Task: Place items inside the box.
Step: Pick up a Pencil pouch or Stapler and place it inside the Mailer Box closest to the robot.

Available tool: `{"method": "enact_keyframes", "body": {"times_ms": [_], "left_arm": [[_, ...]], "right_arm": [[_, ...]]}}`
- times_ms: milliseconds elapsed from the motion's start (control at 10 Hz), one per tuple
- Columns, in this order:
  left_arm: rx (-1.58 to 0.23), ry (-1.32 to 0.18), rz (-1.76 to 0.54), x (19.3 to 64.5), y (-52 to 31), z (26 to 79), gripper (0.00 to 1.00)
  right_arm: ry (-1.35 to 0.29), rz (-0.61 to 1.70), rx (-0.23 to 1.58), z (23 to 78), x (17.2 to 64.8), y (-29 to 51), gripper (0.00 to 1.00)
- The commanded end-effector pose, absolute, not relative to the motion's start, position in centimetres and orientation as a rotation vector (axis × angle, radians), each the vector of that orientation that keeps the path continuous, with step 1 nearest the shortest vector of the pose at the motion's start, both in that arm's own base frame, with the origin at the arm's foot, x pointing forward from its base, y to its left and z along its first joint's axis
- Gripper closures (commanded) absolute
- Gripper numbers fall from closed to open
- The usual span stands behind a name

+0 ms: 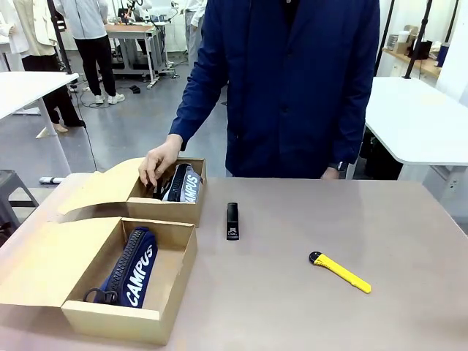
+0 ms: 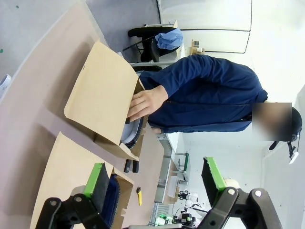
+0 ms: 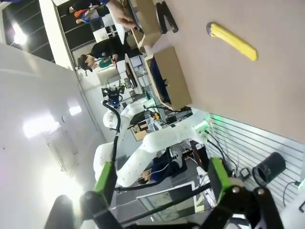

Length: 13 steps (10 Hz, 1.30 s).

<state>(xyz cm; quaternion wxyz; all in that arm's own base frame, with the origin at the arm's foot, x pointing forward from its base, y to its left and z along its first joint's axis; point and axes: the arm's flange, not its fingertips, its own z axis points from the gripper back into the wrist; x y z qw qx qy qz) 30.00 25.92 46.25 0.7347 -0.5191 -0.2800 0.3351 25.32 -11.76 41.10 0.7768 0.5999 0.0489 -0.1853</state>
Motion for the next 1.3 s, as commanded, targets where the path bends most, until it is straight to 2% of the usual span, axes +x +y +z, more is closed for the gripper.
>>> {"method": "enact_keyframes", "body": {"times_ms": [0, 1200], "left_arm": [[-1.151, -0.620, 0.731, 29.98, 25.87, 46.38, 0.00], [-1.151, -0.620, 0.731, 29.98, 25.87, 46.38, 0.00]], "right_arm": [[0.088, -0.371, 1.336, 42.99, 25.47, -10.83, 0.00], [0.096, -0.378, 1.324, 42.52, 25.43, -10.71, 0.00]]}}
